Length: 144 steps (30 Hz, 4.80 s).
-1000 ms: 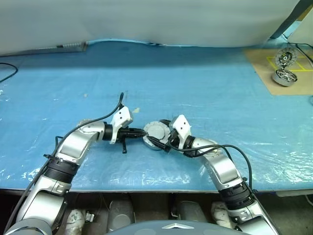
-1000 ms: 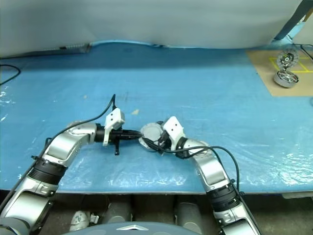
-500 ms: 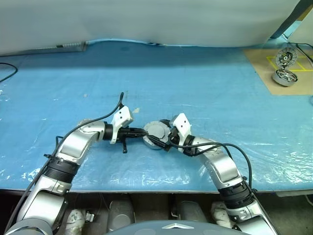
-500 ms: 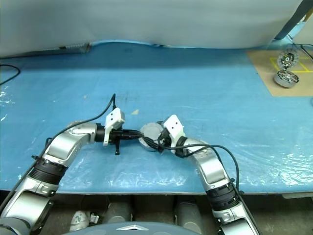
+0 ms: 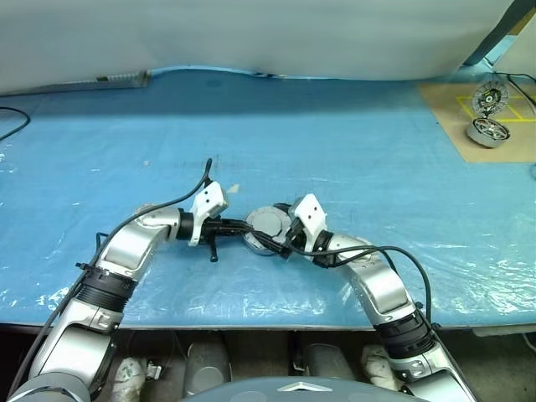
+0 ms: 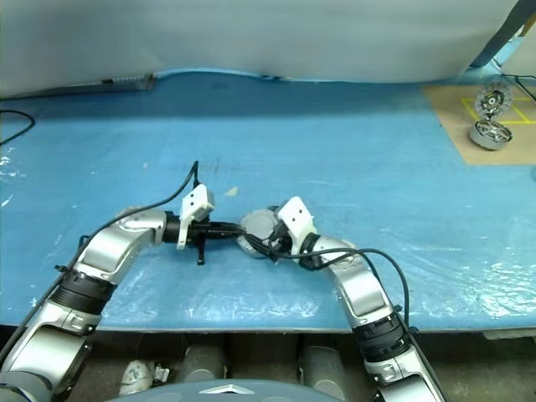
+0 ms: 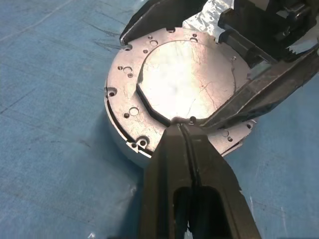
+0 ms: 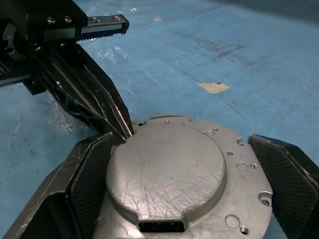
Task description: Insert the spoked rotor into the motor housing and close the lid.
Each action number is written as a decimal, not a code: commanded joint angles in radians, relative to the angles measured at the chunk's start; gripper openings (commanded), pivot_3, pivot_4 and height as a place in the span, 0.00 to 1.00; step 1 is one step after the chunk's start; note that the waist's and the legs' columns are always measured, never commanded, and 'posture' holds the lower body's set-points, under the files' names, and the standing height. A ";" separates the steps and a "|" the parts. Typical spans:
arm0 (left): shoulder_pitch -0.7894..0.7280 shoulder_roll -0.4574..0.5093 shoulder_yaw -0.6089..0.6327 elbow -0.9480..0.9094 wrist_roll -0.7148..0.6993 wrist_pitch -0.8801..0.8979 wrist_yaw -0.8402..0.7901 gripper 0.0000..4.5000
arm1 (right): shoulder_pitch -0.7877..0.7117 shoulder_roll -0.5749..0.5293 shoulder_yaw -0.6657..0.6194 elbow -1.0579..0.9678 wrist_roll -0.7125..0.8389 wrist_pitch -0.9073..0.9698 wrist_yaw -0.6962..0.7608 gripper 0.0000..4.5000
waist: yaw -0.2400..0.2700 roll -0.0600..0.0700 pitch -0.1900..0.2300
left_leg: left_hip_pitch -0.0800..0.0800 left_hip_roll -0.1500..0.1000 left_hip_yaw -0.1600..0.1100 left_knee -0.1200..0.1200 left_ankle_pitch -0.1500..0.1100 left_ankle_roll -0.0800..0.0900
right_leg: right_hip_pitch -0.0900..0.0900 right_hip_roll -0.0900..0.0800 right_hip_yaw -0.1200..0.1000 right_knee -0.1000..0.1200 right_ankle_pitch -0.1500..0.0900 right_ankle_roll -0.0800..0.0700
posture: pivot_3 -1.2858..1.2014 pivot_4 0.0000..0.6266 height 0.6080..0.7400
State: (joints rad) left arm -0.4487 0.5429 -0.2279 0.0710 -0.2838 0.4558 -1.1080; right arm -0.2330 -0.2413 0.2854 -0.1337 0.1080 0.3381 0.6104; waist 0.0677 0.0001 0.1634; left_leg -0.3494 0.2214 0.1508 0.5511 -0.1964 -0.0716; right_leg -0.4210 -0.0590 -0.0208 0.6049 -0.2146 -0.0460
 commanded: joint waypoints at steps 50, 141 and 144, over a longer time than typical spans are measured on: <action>0.021 0.010 -0.010 0.009 0.023 0.015 0.012 0.00 | -0.027 0.068 -0.007 0.003 0.010 0.028 -0.019 0.99 | -0.005 0.000 0.000 | 0.000 0.000 0.000 0.001 0.000 0.000 | 0.001 0.000 0.000 0.001 0.000 0.000 | 0.52 0.24 1.00; 0.170 0.008 0.221 -0.156 -0.109 -0.085 0.108 0.00 | -0.109 -0.033 0.079 -0.045 -0.011 0.180 -0.052 0.65 | -0.023 0.000 0.001 | -0.001 0.000 -0.001 0.001 0.000 0.000 | -0.002 0.001 0.000 0.002 0.000 0.000 | 0.52 0.24 1.00; 0.176 0.009 0.220 -0.145 -0.106 -0.099 0.101 0.00 | -0.110 -0.029 0.083 -0.045 -0.016 0.177 -0.056 0.65 | -0.024 0.000 0.001 | -0.001 0.000 -0.001 0.001 0.000 0.000 | -0.002 0.001 0.000 0.002 0.000 0.000 | 0.52 0.24 1.00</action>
State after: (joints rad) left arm -0.2715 0.5488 -0.0099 -0.0667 -0.3833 0.3824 -0.9980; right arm -0.3526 -0.2759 0.3651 -0.1608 0.0988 0.5217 0.5539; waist 0.0441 0.0003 0.1645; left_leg -0.3502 0.2218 0.1501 0.5524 -0.1963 -0.0718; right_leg -0.4231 -0.0580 -0.0208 0.6067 -0.2150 -0.0464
